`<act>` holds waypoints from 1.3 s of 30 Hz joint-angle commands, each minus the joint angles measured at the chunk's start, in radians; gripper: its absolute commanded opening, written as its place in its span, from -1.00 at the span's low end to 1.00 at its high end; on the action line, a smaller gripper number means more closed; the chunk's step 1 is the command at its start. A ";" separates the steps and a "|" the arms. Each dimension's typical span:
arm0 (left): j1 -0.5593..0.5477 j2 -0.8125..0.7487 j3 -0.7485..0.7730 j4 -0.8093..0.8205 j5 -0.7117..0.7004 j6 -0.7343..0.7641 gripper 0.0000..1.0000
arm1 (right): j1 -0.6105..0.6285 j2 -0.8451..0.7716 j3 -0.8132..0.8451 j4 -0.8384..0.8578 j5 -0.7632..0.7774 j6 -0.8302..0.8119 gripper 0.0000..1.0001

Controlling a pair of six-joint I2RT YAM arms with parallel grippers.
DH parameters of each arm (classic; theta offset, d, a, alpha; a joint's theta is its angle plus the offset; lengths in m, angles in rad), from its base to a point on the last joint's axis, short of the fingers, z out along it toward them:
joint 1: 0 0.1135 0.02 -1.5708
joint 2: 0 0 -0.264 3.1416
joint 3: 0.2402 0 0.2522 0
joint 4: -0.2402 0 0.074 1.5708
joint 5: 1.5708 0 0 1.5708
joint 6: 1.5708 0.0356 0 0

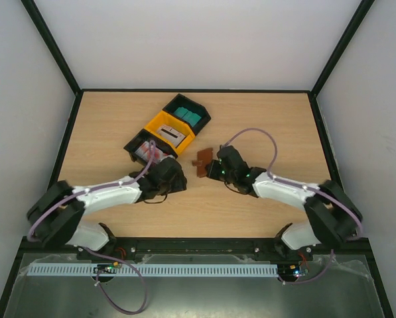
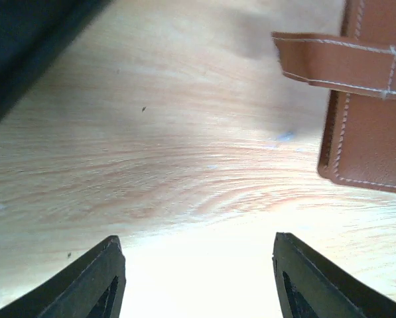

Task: Put the credit cards into the card holder
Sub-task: Turn over the card holder at the center of the board.

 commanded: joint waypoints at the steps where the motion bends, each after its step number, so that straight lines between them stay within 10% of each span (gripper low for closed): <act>1: 0.004 -0.156 0.115 -0.330 -0.049 -0.041 0.26 | 0.000 -0.150 0.145 -0.554 0.304 -0.109 -0.96; 10: 0.011 -0.336 0.104 -0.335 -0.047 -0.029 0.32 | 0.090 -0.168 0.383 -1.101 0.783 -0.021 -0.96; 18: 0.012 -0.451 0.163 -0.399 -0.061 0.009 0.41 | 0.281 0.002 0.428 -1.283 0.899 0.111 -0.96; 29: 0.054 -0.533 0.196 -0.551 -0.121 -0.027 0.49 | 0.534 0.448 0.634 -1.102 0.768 0.102 -0.94; 39: 0.124 -0.595 0.183 -0.619 -0.106 -0.013 0.60 | 0.553 0.529 0.670 -0.863 0.557 0.021 -0.41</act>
